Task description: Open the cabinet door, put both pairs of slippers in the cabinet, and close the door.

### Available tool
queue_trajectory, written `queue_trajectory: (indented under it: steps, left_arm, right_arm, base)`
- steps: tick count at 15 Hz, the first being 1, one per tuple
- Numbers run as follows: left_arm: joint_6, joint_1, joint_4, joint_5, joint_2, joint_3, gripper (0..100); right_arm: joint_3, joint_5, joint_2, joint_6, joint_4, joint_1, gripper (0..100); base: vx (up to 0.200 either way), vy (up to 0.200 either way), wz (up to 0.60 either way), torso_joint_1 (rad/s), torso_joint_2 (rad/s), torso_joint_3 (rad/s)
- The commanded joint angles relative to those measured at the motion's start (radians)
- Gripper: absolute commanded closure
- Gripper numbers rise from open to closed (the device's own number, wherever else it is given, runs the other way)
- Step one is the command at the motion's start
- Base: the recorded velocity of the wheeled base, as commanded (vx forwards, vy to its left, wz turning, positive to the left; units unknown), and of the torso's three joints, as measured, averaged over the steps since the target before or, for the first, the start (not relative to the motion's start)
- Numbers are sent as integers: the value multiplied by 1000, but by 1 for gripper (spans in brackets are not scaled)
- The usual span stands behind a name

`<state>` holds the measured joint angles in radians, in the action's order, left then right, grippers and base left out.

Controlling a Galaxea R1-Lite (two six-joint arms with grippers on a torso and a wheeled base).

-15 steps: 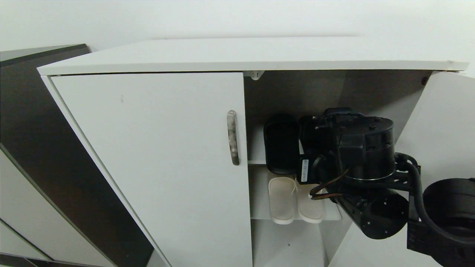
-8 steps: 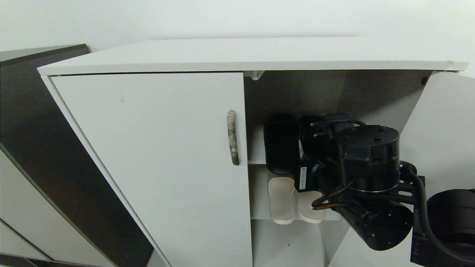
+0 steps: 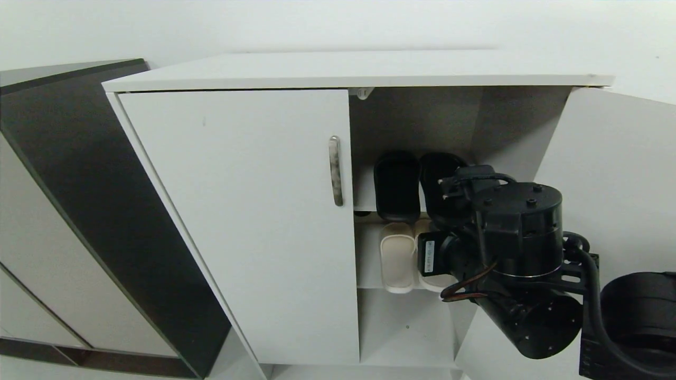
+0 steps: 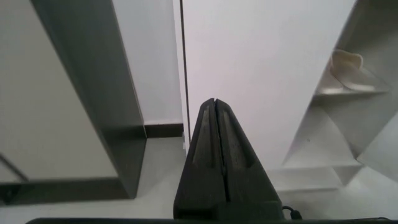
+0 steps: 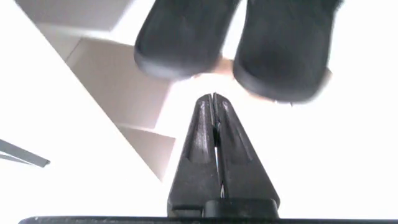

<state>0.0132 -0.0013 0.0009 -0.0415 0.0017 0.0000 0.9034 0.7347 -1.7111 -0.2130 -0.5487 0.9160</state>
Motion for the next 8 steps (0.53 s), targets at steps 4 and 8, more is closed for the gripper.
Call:
queue_trajectory:
  steps: [4, 8]
  left_arm:
    - [-1, 0, -1, -1, 0, 0, 100]
    - [1, 0, -1, 0, 0, 0, 100]
  right_arm:
    - [-12, 0, 1, 0, 0, 1, 100]
    - [-23, -1, -1, 1, -2, 1, 100]
  base:
    - [-200, 0, 0, 2, 5, 2]
    - [-200, 0, 0, 2, 0, 4]
